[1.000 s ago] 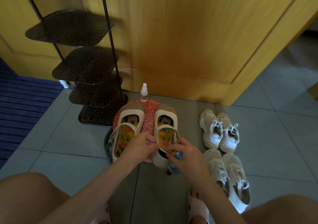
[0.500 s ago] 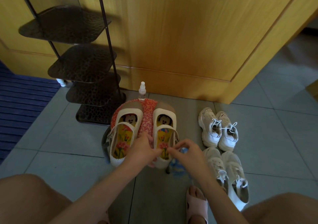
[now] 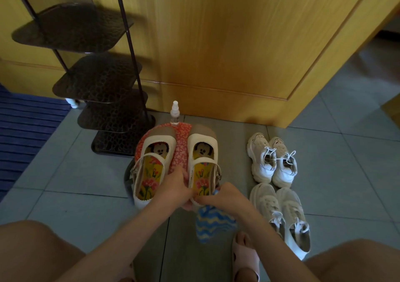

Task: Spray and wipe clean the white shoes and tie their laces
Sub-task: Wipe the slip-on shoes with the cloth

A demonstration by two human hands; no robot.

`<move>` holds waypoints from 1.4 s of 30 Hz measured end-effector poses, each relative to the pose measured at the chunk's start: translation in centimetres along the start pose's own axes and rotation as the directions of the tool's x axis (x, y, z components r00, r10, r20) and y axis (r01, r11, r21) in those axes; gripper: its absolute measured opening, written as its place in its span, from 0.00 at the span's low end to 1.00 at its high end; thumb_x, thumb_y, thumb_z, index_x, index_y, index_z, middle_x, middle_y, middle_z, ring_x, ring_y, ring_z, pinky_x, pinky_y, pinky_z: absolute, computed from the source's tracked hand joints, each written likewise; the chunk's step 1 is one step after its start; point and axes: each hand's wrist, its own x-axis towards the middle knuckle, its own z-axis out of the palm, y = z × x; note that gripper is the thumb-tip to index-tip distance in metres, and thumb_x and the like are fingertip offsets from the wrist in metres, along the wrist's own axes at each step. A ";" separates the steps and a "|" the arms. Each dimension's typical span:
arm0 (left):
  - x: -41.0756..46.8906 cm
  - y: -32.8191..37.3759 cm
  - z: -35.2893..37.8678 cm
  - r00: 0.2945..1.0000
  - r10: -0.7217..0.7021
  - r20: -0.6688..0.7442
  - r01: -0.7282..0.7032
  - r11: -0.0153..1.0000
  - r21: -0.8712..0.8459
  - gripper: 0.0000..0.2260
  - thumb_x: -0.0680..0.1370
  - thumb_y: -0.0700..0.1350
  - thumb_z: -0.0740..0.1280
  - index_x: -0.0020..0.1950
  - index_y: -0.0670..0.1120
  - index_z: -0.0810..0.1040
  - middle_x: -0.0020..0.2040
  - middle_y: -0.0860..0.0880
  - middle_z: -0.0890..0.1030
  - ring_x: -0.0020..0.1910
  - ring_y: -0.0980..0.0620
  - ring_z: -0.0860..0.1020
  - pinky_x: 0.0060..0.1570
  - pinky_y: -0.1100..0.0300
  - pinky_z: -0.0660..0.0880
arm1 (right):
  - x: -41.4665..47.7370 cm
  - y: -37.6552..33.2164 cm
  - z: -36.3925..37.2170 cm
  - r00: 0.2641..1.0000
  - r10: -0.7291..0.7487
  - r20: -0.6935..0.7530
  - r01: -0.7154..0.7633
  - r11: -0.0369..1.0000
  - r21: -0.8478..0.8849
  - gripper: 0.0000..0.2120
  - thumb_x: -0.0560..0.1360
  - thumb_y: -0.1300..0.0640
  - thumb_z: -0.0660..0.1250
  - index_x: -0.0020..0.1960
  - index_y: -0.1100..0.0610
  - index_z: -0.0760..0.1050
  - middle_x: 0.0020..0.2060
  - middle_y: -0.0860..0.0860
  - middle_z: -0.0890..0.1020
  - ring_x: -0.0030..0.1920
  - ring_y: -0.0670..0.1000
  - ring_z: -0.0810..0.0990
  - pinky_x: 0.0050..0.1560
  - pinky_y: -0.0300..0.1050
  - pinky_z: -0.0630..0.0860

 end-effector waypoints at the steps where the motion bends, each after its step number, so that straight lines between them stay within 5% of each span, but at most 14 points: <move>1: 0.0 0.0 0.0 1.000 0.003 -0.005 -0.003 1.000 -0.006 0.12 0.73 0.42 0.70 0.45 0.49 0.66 0.41 0.45 0.80 0.35 0.47 0.83 0.41 0.47 0.81 | 0.3 0.1 0.0 1.000 0.000 -0.006 0.000 1.000 -0.013 0.10 0.69 0.51 0.74 0.38 0.51 0.72 0.32 0.46 0.76 0.34 0.42 0.74 0.26 0.29 0.67; 6: -0.3 -0.1 0.1 1.000 0.006 0.007 -0.006 0.997 -0.079 0.10 0.73 0.39 0.68 0.47 0.47 0.68 0.42 0.43 0.81 0.35 0.47 0.83 0.39 0.50 0.82 | 1.1 0.6 0.4 0.995 0.010 -0.098 -0.022 0.992 -0.127 0.11 0.69 0.52 0.73 0.40 0.56 0.73 0.32 0.48 0.73 0.32 0.43 0.72 0.27 0.33 0.67; 12: -0.9 0.6 0.7 0.998 0.050 -0.028 -0.053 0.993 -0.110 0.10 0.73 0.37 0.68 0.48 0.46 0.68 0.44 0.44 0.79 0.32 0.52 0.81 0.30 0.59 0.80 | 2.2 2.0 2.0 0.986 -0.026 -0.166 -0.006 0.981 -0.193 0.17 0.70 0.46 0.69 0.51 0.57 0.78 0.41 0.52 0.80 0.42 0.49 0.79 0.38 0.43 0.76; 15: -0.9 0.5 0.7 0.999 0.037 -0.009 -0.037 0.996 -0.085 0.10 0.74 0.38 0.67 0.49 0.46 0.67 0.46 0.43 0.79 0.32 0.53 0.81 0.28 0.62 0.78 | 2.0 2.2 1.6 0.984 0.014 -0.178 -0.034 0.994 -0.109 0.10 0.71 0.51 0.70 0.40 0.57 0.75 0.32 0.50 0.76 0.33 0.46 0.75 0.31 0.38 0.71; 17: -0.7 0.4 0.8 0.999 0.041 -0.022 -0.043 0.997 -0.064 0.11 0.75 0.39 0.67 0.49 0.47 0.66 0.46 0.42 0.80 0.34 0.51 0.82 0.30 0.60 0.80 | 1.8 2.4 0.9 0.983 0.058 -0.176 -0.069 0.996 -0.063 0.13 0.72 0.57 0.70 0.33 0.57 0.70 0.27 0.50 0.70 0.27 0.45 0.68 0.26 0.38 0.64; 19: -0.5 0.4 0.8 0.999 0.028 -0.024 -0.030 0.997 -0.066 0.12 0.75 0.39 0.67 0.46 0.48 0.65 0.46 0.41 0.80 0.35 0.49 0.82 0.32 0.56 0.81 | 2.3 2.8 0.6 0.977 0.056 -0.204 -0.072 0.995 -0.073 0.08 0.71 0.59 0.69 0.37 0.59 0.72 0.29 0.54 0.70 0.29 0.47 0.70 0.30 0.42 0.64; 22: -0.6 0.2 0.9 1.000 0.008 -0.001 -0.008 0.996 -0.089 0.13 0.74 0.38 0.68 0.44 0.49 0.64 0.44 0.41 0.80 0.31 0.50 0.82 0.32 0.57 0.81 | 2.9 2.8 1.1 0.960 0.060 -0.274 -0.094 0.989 -0.112 0.09 0.71 0.55 0.69 0.46 0.60 0.76 0.35 0.54 0.77 0.37 0.51 0.77 0.33 0.44 0.70; 29: -1.0 -0.2 1.5 0.999 0.042 -0.018 -0.043 0.998 -0.054 0.13 0.74 0.39 0.67 0.43 0.50 0.63 0.45 0.43 0.78 0.33 0.51 0.82 0.31 0.59 0.80 | 2.3 3.7 1.7 0.940 -0.005 -0.340 -0.071 0.975 -0.210 0.08 0.72 0.52 0.68 0.42 0.55 0.71 0.40 0.52 0.78 0.45 0.53 0.79 0.40 0.47 0.74; 33: -0.4 -0.1 0.7 1.000 0.007 -0.012 -0.009 0.995 -0.100 0.12 0.75 0.38 0.67 0.44 0.49 0.64 0.44 0.42 0.79 0.32 0.50 0.82 0.32 0.57 0.80 | 2.5 2.6 1.0 0.939 -0.046 -0.341 -0.041 0.969 -0.244 0.13 0.73 0.46 0.65 0.46 0.57 0.74 0.42 0.53 0.80 0.44 0.54 0.80 0.37 0.44 0.72; 39: -0.4 -0.1 1.1 1.000 -0.001 0.011 0.002 0.996 -0.089 0.11 0.74 0.39 0.67 0.45 0.48 0.65 0.43 0.42 0.80 0.32 0.49 0.83 0.32 0.55 0.81 | 3.6 2.8 0.5 0.949 -0.007 -0.315 -0.086 0.956 -0.281 0.11 0.70 0.51 0.69 0.49 0.57 0.76 0.43 0.53 0.81 0.45 0.54 0.80 0.35 0.43 0.70; 42: -0.2 0.2 1.1 1.000 -0.002 0.010 0.003 0.997 -0.075 0.11 0.75 0.41 0.68 0.44 0.49 0.64 0.41 0.43 0.80 0.31 0.50 0.83 0.32 0.55 0.81 | 3.7 2.8 0.3 0.952 -0.004 -0.305 -0.070 0.971 -0.229 0.16 0.70 0.44 0.69 0.45 0.57 0.76 0.41 0.53 0.81 0.44 0.54 0.81 0.37 0.46 0.73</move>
